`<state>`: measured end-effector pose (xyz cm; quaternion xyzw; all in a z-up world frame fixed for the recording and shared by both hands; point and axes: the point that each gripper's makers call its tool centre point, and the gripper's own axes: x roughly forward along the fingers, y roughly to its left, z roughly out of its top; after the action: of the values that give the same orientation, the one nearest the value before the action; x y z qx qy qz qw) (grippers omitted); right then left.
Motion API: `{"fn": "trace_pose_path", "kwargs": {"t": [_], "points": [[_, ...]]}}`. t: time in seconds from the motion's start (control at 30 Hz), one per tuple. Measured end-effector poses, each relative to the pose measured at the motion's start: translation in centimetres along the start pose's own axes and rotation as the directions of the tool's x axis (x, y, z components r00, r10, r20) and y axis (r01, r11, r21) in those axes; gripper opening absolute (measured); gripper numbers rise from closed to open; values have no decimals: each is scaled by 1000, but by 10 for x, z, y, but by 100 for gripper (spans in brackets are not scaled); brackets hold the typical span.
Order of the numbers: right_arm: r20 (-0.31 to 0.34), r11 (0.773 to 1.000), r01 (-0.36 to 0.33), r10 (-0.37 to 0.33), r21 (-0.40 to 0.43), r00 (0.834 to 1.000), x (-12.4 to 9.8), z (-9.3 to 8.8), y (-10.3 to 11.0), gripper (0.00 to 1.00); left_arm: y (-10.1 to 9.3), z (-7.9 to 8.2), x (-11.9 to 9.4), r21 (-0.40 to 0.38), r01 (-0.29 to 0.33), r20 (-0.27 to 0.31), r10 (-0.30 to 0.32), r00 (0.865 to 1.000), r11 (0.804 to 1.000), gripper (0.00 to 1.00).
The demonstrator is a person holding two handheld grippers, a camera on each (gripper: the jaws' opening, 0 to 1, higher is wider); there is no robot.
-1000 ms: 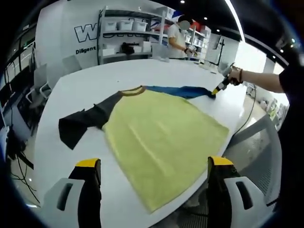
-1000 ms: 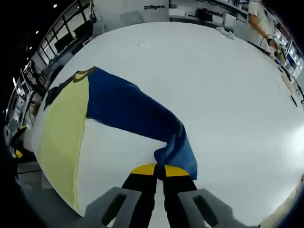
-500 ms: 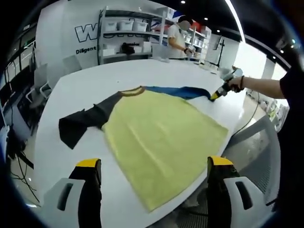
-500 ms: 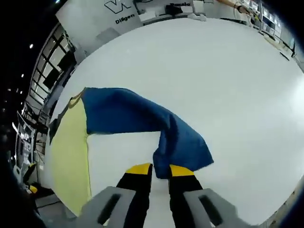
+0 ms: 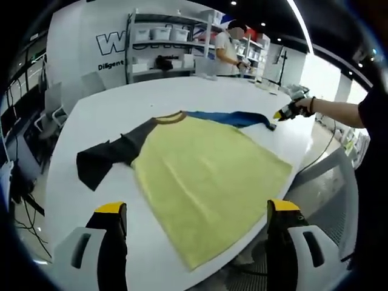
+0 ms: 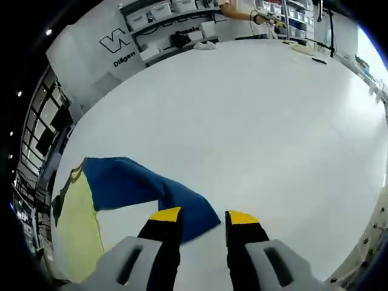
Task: Fold the garment on the visible template until the final outline fits inside the template.
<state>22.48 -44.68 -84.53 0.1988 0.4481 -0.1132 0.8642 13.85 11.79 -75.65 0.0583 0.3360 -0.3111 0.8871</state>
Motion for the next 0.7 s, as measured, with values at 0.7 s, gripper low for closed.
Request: {"fn": "trace_pose_path", "kwargs": {"t": [0.7], "points": [[-34,977,142,-149,-160,988,18,-17,-12,0,3,-3,-4,-11,-24,-3,24,1000,1000,95]]}}
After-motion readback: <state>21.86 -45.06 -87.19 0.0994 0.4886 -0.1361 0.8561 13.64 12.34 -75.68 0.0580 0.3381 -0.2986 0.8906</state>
